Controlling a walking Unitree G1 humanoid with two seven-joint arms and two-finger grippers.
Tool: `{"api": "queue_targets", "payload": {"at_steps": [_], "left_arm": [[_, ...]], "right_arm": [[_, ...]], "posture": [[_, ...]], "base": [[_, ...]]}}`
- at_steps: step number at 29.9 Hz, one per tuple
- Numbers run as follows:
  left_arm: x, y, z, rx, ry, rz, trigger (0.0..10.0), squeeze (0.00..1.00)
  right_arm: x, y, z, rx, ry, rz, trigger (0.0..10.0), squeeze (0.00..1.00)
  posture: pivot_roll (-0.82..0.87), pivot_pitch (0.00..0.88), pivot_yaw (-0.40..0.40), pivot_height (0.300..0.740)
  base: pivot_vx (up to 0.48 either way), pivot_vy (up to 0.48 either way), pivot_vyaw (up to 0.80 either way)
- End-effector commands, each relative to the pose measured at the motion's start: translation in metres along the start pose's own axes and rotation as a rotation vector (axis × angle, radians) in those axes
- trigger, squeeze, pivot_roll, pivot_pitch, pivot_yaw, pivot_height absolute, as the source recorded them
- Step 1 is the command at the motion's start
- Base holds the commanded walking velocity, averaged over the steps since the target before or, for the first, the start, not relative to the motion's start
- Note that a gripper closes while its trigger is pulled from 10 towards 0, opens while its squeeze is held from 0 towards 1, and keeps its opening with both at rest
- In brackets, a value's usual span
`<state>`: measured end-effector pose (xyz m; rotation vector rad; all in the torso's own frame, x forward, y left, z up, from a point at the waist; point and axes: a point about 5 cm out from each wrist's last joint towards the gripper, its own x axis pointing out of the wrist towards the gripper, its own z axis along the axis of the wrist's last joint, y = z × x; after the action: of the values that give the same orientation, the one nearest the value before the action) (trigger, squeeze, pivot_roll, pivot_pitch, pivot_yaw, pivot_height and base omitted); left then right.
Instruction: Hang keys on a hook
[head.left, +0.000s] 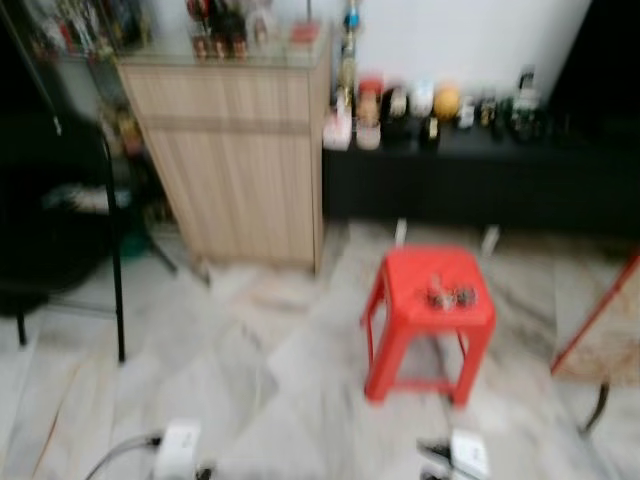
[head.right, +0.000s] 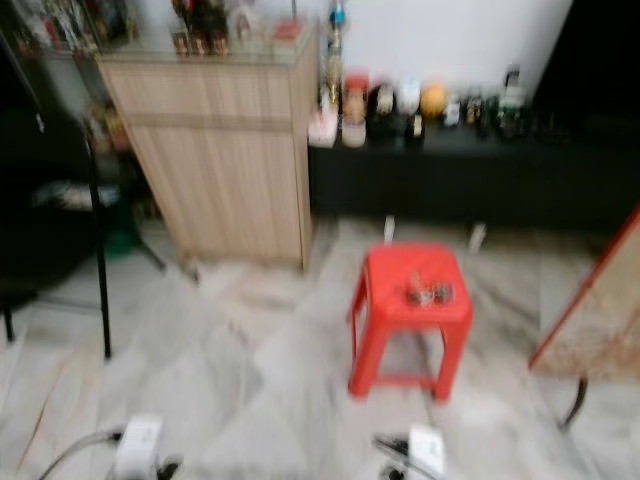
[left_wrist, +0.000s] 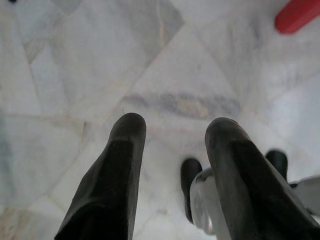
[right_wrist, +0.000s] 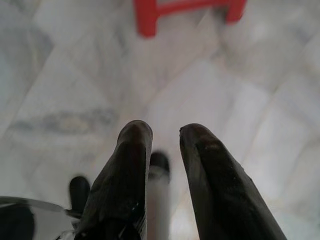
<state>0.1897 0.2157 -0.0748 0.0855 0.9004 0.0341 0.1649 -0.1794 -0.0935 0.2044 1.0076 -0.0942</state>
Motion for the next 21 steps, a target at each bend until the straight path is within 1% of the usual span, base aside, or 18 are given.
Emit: {"api": "queue_targets", "payload": {"at_steps": [1,6,21], "left_arm": [[-0.0015,0.0121,-0.0006,0.014,0.005,0.03,10.0,0.0],[-0.0015,0.0126,-0.0005,0.009,0.007,0.034,10.0,0.0],[-0.0017,0.0104,-0.0033,-0.001,0.014,0.033,10.0,0.0]], "right_arm": [[0.0021,0.0123,0.0058,-0.013,-0.021,0.038,10.0,0.0],[0.0021,0.0119,0.0058,0.017,-0.022,0.032,10.0,0.0],[0.0022,0.0105,0.0072,0.027,-0.025,0.028,10.0,0.0]], "posture": [[0.07,0.0,-0.033,0.74],[0.07,0.0,-0.038,0.74],[0.07,0.0,-0.044,0.74]], "base": [[0.349,0.0,0.0],[0.346,0.0,0.08],[0.342,0.0,0.0]]}}
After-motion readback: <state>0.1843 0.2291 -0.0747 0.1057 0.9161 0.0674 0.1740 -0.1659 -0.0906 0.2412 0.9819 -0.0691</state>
